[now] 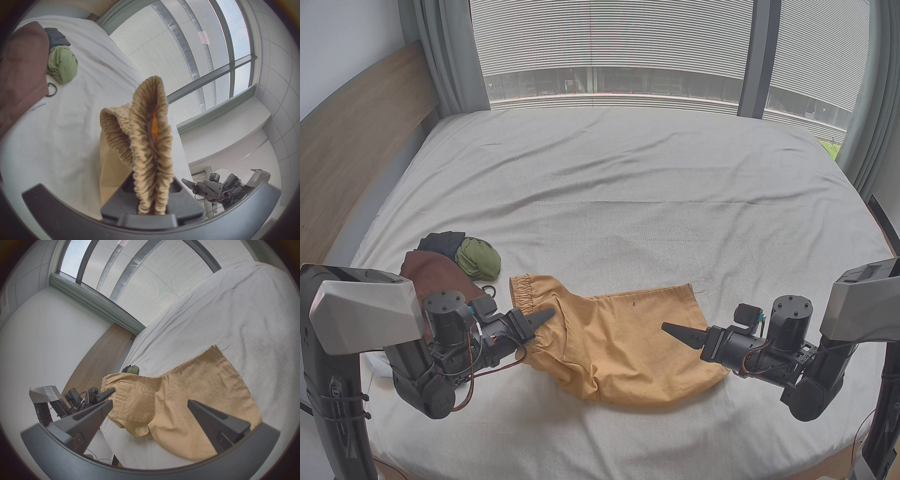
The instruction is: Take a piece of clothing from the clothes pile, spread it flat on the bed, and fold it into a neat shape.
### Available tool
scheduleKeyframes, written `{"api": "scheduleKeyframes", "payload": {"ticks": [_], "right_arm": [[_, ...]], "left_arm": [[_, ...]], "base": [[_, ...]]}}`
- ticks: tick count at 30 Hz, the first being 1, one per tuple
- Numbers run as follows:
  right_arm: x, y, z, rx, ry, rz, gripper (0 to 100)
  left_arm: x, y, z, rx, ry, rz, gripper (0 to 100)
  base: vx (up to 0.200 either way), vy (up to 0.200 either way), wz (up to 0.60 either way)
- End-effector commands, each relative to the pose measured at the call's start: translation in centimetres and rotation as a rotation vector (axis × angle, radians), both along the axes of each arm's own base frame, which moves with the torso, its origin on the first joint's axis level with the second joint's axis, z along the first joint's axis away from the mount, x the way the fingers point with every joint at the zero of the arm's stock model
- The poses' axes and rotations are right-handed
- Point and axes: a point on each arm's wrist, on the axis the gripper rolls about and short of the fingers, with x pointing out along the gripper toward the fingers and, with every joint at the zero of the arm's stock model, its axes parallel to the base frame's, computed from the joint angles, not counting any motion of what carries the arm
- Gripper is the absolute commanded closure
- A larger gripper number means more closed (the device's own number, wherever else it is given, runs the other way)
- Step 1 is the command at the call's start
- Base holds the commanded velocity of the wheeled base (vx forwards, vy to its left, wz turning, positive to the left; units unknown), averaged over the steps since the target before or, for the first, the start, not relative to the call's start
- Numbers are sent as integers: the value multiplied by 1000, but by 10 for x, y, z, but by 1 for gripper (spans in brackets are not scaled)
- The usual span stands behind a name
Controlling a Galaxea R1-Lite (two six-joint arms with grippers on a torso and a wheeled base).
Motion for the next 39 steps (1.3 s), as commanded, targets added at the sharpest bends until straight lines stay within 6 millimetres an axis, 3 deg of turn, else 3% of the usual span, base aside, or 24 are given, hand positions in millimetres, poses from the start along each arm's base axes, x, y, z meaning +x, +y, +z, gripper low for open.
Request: {"api": "scheduleKeyframes", "payload": {"ticks": [1,10,23,30,39], "right_arm": [[2,-5,3,2,-11,-15,0],[6,-15,3,-22,-31,-41,0],[14,-36,16,-3,-74,-95,0],[23,-49,18,0,-90,-141,0],[25,-50,18,1,-95,-149,0]], "left_arm": [[2,-14,1,-8,-22,-29,100],[3,-32,4,-52,-17,-70,100],[13,-75,-7,-92,-38,-121,100],[13,-94,-1,-147,-38,-160,100],[14,-120,-12,-136,-8,-210,100]], "base": [[0,0,0],[0,0,0],[0,0,0],[0,0,0],[0,0,0]]}}
